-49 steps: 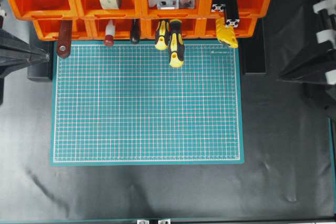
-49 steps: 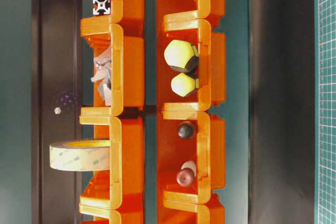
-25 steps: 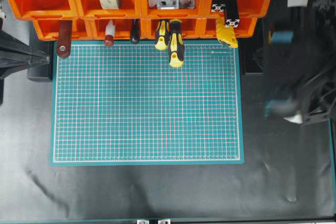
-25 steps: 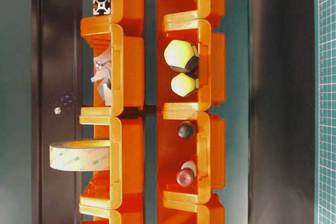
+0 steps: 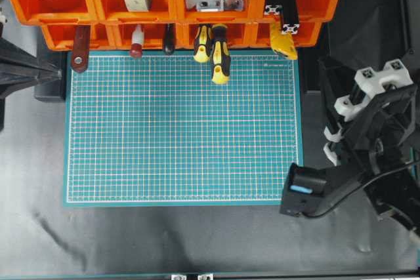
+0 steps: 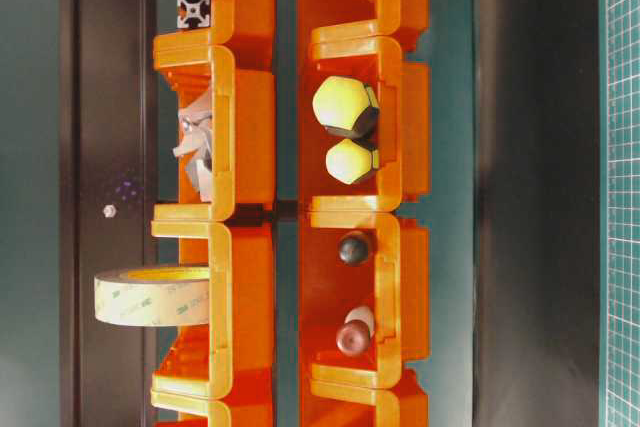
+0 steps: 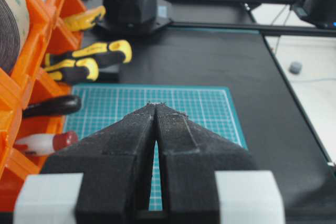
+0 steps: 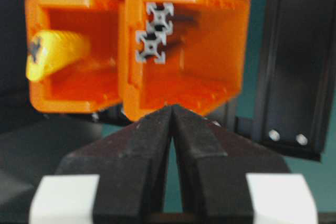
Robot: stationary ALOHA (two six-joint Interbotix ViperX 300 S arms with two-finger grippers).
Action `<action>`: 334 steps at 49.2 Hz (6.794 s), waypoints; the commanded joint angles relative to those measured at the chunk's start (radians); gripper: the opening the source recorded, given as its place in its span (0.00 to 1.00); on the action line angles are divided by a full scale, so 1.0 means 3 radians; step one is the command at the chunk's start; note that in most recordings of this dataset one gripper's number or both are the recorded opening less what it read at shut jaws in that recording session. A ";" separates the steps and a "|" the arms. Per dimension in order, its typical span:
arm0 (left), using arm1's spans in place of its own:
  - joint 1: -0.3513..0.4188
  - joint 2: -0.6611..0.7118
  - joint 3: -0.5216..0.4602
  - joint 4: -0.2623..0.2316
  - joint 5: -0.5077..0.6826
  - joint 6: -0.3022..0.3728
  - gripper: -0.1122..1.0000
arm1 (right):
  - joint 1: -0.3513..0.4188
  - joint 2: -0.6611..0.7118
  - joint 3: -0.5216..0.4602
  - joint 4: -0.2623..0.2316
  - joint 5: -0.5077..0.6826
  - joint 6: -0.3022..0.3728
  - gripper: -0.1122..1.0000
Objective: Pick frame from container rack with right arm.
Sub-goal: 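Move the open right gripper to the black extrusion in the rack's right bin, then close the right gripper around the top of the black extrusion, then pull the black extrusion out of the bin and swing it over the mat, then lower the held extrusion flat onto the green mat, then open the right gripper and lift it away from the extrusion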
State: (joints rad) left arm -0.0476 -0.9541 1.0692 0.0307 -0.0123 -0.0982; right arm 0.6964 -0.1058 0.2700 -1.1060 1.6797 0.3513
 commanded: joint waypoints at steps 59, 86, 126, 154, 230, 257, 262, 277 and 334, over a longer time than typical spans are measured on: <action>0.0056 0.0077 -0.0061 0.0010 -0.0036 -0.0041 0.10 | -0.0481 0.0138 0.0583 -0.0603 -0.0450 0.0823 0.85; 0.0112 0.0077 -0.0056 0.0010 -0.0036 -0.0041 0.10 | -0.0772 0.0164 0.0624 -0.0660 -0.0639 0.0813 0.84; 0.0143 0.0020 -0.0061 0.0010 -0.0036 -0.0072 0.10 | -0.0726 0.0220 0.0649 -0.0644 -0.0578 0.0818 0.32; 0.0169 -0.0026 -0.0066 0.0010 -0.0036 -0.0072 0.10 | 0.0128 0.0414 -0.0164 -0.0818 0.0215 0.0046 0.32; 0.0240 -0.0210 -0.0092 0.0010 -0.0010 -0.0072 0.10 | -0.0660 0.1207 0.0056 -0.0031 -0.3083 -0.0516 0.32; 0.0281 -0.0220 -0.0087 0.0010 -0.0005 -0.0061 0.10 | -0.0777 0.1283 0.0066 0.0470 -0.3329 -0.0701 0.32; 0.0286 -0.0220 -0.0082 0.0010 -0.0010 -0.0061 0.10 | -0.0777 0.1278 0.0097 0.0476 -0.3349 -0.0665 0.32; 0.0286 -0.0210 -0.0077 0.0010 -0.0005 -0.0072 0.10 | -0.0782 0.1283 0.0102 0.0706 -0.3416 -0.0649 0.32; 0.0281 -0.0235 -0.0015 0.0010 -0.0005 -0.0072 0.10 | -0.0793 0.0777 0.0077 0.1462 -0.3180 0.0532 0.86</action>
State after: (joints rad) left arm 0.0353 -1.0293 1.0753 0.0307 -0.0092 -0.1181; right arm 0.4587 0.1933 0.3083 -0.6673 0.6934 0.4878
